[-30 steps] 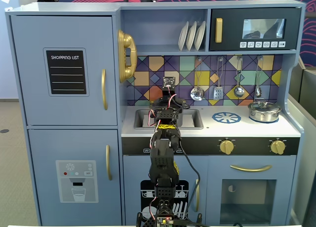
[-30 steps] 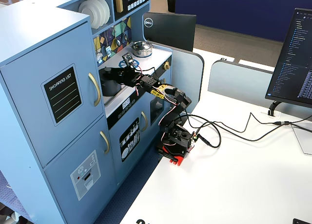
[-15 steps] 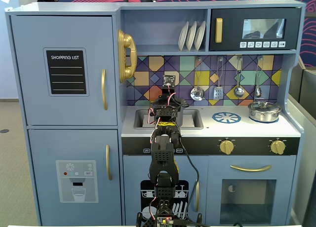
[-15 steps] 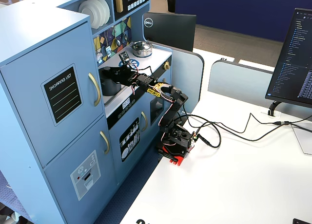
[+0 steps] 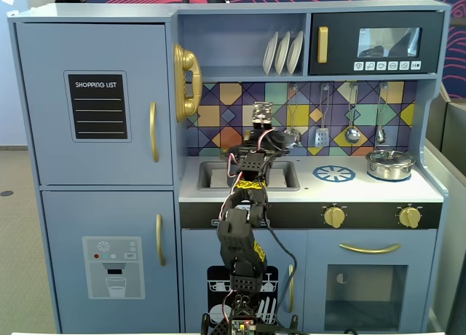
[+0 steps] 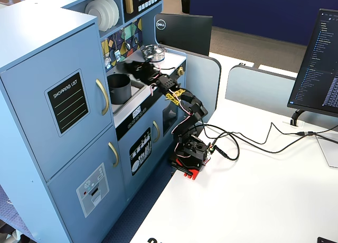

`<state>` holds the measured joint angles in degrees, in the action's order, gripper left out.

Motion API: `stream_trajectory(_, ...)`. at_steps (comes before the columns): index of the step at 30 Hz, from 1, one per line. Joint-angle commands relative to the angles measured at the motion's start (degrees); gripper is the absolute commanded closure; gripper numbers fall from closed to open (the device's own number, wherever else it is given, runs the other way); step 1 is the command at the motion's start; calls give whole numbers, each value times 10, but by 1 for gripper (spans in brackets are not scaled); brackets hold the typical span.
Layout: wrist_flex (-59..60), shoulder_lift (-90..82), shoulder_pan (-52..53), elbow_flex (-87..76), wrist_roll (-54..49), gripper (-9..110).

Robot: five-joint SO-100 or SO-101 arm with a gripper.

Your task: Take off the lid from the gray recipient and place it on the counter

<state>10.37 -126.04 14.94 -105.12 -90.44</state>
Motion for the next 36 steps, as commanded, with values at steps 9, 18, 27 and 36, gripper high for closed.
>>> stream_trajectory(9,-31,-61,171,-42,34,102)
stream_trajectory(18,-173,-5,194,-170,31,102)
stream_trajectory(27,-252,98,191,-175,17,102)
stream_trajectory(36,-309,218,185,-124,6,102)
